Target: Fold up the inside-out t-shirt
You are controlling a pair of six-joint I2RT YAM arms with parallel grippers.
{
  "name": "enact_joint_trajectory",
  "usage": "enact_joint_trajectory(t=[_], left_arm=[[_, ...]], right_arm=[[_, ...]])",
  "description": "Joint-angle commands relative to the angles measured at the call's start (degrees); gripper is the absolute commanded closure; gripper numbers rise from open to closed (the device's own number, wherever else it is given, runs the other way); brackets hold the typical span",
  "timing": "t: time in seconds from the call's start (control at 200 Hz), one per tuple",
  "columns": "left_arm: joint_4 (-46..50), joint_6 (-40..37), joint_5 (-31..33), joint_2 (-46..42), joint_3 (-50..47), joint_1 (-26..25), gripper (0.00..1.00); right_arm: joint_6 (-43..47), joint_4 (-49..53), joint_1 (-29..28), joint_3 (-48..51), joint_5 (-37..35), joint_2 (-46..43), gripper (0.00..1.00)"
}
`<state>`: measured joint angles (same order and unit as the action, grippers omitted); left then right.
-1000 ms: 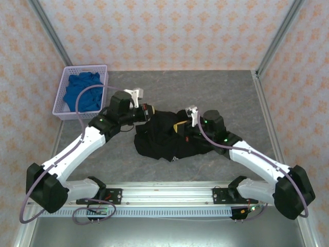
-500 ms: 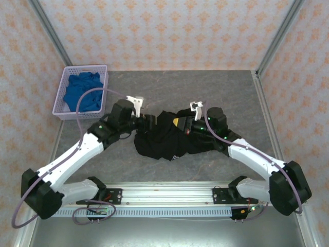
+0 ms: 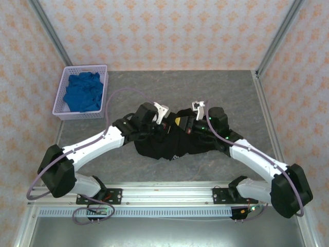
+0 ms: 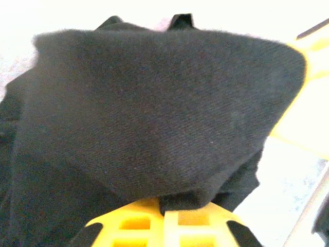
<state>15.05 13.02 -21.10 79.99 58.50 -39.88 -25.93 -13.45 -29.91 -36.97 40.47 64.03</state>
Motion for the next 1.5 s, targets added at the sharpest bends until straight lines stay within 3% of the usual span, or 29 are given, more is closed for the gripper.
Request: enact_joint_trajectory(t=[0.0,0.09,0.225,0.37,0.53,0.781,0.941,1.051,1.261,1.381,1.496], left_arm=[[-4.71,0.83,-6.30,-2.20,1.10,1.83,1.00],[-7.32,3.59,-12.31,-4.40,-1.19,3.91,1.00],[-11.15,8.96,-17.71,-6.92,-3.84,6.43,1.00],[-11.04,10.10,-18.01,-8.14,-4.11,6.74,1.00],[-9.78,10.13,-18.03,-8.18,-3.15,6.89,1.00],[-8.99,8.25,-18.12,-9.47,-3.89,7.04,1.00],[-8.72,6.02,-17.14,-10.75,-5.61,7.04,1.00],[-8.40,5.54,-17.11,-10.44,-5.78,7.06,1.00],[-8.20,5.34,-17.06,-10.36,-5.88,7.05,1.00],[-7.97,5.17,-16.75,-10.36,-5.87,7.05,1.00],[-7.56,4.99,-15.78,-10.43,-5.97,7.14,1.00]], right_arm=[[7.53,8.26,0.88,-0.81,-4.93,-4.48,1.00],[12.20,14.34,0.93,-1.46,-9.67,-6.29,1.00],[15.38,18.77,0.79,-1.41,-15.75,-8.31,0.80],[15.88,16.52,-1.97,0.46,-15.40,-9.87,0.62],[18.22,13.41,-8.41,1.66,-17.65,-9.79,0.52],[15.67,7.25,-7.89,1.38,-20.78,-7.46,0.52],[7.29,-0.32,0.36,0.80,-7.21,-3.40,0.49],[4.58,-4.87,0.84,-0.83,0.78,0.82,0.46],[0.75,-10.45,0.90,-1.87,4.82,6.30,0.45],[-1.33,-13.98,0.91,-2.73,6.60,8.37,0.51],[-2.97,-16.48,0.90,-3.12,8.80,9.31,0.65]])
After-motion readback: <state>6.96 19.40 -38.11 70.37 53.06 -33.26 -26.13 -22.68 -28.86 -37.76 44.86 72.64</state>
